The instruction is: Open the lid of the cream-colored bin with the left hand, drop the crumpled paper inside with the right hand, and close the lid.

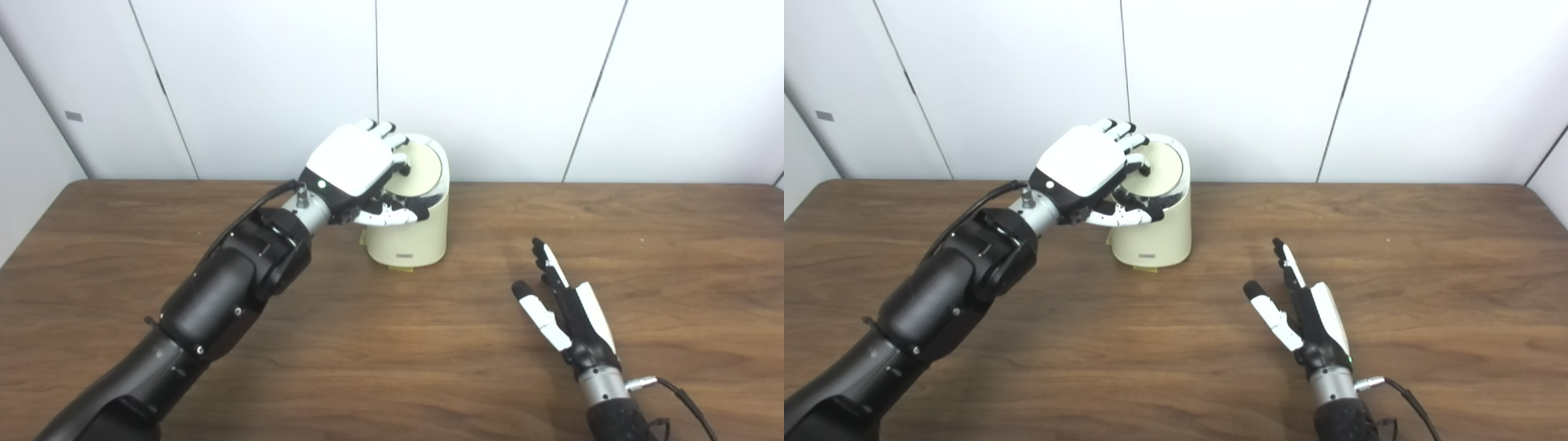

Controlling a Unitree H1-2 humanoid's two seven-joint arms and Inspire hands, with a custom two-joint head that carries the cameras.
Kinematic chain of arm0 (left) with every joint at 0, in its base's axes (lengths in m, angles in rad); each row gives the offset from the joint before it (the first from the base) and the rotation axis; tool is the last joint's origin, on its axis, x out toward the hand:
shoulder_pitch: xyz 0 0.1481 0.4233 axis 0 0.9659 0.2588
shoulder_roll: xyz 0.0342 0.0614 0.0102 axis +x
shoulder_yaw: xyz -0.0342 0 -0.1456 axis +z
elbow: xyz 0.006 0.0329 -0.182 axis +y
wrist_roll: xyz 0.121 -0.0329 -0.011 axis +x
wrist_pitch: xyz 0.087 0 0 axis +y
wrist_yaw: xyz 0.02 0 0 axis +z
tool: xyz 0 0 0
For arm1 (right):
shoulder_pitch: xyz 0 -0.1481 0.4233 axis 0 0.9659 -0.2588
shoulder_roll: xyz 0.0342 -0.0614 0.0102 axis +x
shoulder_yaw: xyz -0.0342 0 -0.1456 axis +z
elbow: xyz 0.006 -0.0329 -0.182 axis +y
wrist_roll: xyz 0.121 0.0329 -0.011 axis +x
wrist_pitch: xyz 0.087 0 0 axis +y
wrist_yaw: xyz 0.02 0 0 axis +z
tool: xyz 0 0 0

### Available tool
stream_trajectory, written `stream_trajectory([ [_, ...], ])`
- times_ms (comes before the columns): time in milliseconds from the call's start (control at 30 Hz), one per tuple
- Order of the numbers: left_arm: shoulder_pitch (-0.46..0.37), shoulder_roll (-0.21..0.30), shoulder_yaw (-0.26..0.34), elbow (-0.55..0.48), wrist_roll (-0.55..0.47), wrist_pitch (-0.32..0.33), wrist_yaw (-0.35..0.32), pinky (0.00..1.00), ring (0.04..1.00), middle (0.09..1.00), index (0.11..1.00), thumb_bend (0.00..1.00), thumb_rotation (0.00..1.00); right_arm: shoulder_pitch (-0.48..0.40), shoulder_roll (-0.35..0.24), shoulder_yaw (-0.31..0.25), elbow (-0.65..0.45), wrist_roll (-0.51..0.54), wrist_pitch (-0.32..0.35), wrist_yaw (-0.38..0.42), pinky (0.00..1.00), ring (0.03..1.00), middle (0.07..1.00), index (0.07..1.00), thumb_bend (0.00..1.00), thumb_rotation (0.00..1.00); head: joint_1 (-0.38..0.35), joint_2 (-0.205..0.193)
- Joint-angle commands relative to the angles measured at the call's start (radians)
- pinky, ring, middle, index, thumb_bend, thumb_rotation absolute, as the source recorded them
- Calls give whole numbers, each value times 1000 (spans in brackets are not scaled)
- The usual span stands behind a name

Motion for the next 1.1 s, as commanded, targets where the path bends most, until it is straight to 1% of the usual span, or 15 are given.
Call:
stream_trajectory([
  [0,6,14,-28,26,52,-25,3,986,985,954,751,586,1000,-26,-6,-7,-38,-4,-4,-2,920,953,965,982,653,1000,-2,2],
  [67,12,16,-44,32,87,-33,17,998,998,993,795,574,1000,-30,-3,-11,-34,6,-10,-3,922,957,968,982,650,1000,-1,3],
  [133,18,20,-60,36,118,-42,27,1000,1000,999,807,566,1000,-34,0,-15,-32,10,-13,-7,923,958,969,982,652,1000,-1,3],
  [233,22,24,-73,32,145,-49,14,1000,1000,1000,812,564,1000,-39,3,-19,-33,7,-5,-10,933,962,971,985,640,1000,1,4],
  [367,29,21,-61,31,129,-52,20,1000,1000,1000,786,559,1000,-44,5,-22,-33,13,-3,-5,943,963,970,985,640,1000,-2,2],
  [433,32,16,-44,34,101,-53,34,1000,1000,995,778,553,1000,-47,6,-23,-26,13,-5,-7,936,956,968,984,640,1000,-1,-3],
  [500,33,8,-16,35,52,-52,47,1000,997,975,771,544,1000,-51,6,-23,-17,11,-9,-11,924,948,966,984,642,1000,-2,-4],
  [600,30,-2,28,22,-20,-54,54,971,956,915,777,544,1000,-55,6,-22,-10,11,-12,-13,916,951,965,983,642,1000,-1,-10],
  [667,31,-10,57,17,-60,-68,90,933,926,877,776,531,1000,-58,5,-20,-8,5,-7,-11,919,955,968,985,641,1000,-3,-12],
  [733,35,-19,97,2,-107,-81,137,853,878,840,777,508,917,-61,4,-18,-6,0,-2,-11,913,954,968,986,640,1000,0,-14],
  [800,42,-35,145,-19,-162,-84,162,792,856,825,779,495,866,-64,5,-18,-1,2,-3,-12,912,955,969,986,644,1000,0,-17],
  [833,44,-45,170,-29,-190,-80,164,742,835,817,782,482,832,-66,5,-19,3,4,-3,-12,913,956,970,985,653,1000,2,-20],
  [933,53,-70,235,-68,-248,-59,152,713,811,826,822,461,844,-70,4,-20,11,7,-5,-13,917,958,971,985,652,1000,3,-23],
  [967,57,-77,256,-84,-269,-51,143,712,815,833,838,447,863,-72,4,-20,15,8,-8,-14,917,958,971,985,653,1000,5,-27],
  [1067,73,-93,304,-130,-316,-10,111,763,853,852,858,446,820,-78,1,-18,26,4,-14,-17,918,957,969,984,654,1000,5,-30],
])
